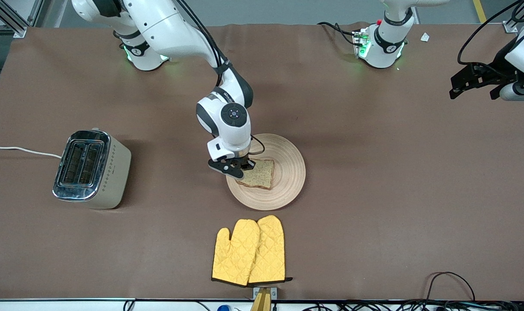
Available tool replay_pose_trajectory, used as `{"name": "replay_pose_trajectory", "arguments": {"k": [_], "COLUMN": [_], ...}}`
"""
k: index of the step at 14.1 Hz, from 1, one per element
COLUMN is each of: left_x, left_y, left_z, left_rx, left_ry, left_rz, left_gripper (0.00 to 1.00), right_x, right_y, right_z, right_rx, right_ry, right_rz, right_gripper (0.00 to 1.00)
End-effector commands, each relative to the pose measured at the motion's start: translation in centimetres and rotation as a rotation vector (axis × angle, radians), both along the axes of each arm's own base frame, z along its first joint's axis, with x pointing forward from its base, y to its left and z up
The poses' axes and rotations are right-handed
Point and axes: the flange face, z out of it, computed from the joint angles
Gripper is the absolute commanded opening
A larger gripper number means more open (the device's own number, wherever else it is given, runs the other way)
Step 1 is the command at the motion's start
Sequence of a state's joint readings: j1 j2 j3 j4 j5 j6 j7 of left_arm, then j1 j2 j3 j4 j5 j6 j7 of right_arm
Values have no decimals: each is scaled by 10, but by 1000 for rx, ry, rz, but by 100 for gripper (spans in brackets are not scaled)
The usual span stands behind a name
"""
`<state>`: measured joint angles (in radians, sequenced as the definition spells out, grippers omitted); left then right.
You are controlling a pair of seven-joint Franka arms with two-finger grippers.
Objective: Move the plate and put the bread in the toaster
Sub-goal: 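Lift the bread with the right gripper and carry it to the toaster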
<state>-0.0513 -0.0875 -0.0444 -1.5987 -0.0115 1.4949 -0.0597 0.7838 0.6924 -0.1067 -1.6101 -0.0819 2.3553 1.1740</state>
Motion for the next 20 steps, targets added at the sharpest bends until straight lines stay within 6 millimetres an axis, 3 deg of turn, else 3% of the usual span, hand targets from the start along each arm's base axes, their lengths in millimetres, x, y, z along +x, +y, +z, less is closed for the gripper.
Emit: {"name": "replay_pose_trajectory", "arguments": {"k": [1,6,13,17,20], "left_x": [2,2,1,1,1], "left_y": [1,1,1,1,-1], "left_z": [5,5,6,6,5], "left_rx": [19,19,18,18,17], "left_ry": [-8,-8,-9,-9,-6], "left_rz": [-10,-7,-9,-6,-10], "left_gripper": [100,100,100,100,100], "right_x": [11,21,7,6,14], "right_y": [7,15,-14,-61,-99], "right_z": [27,78,144,185,202], "right_rx": [-29,-70,-173,-356,-454], "right_ry": [-5,26,127,188,222], "right_rz": [-19,-36,-8,86,132], "right_gripper": [0,0,0,0,0]}}
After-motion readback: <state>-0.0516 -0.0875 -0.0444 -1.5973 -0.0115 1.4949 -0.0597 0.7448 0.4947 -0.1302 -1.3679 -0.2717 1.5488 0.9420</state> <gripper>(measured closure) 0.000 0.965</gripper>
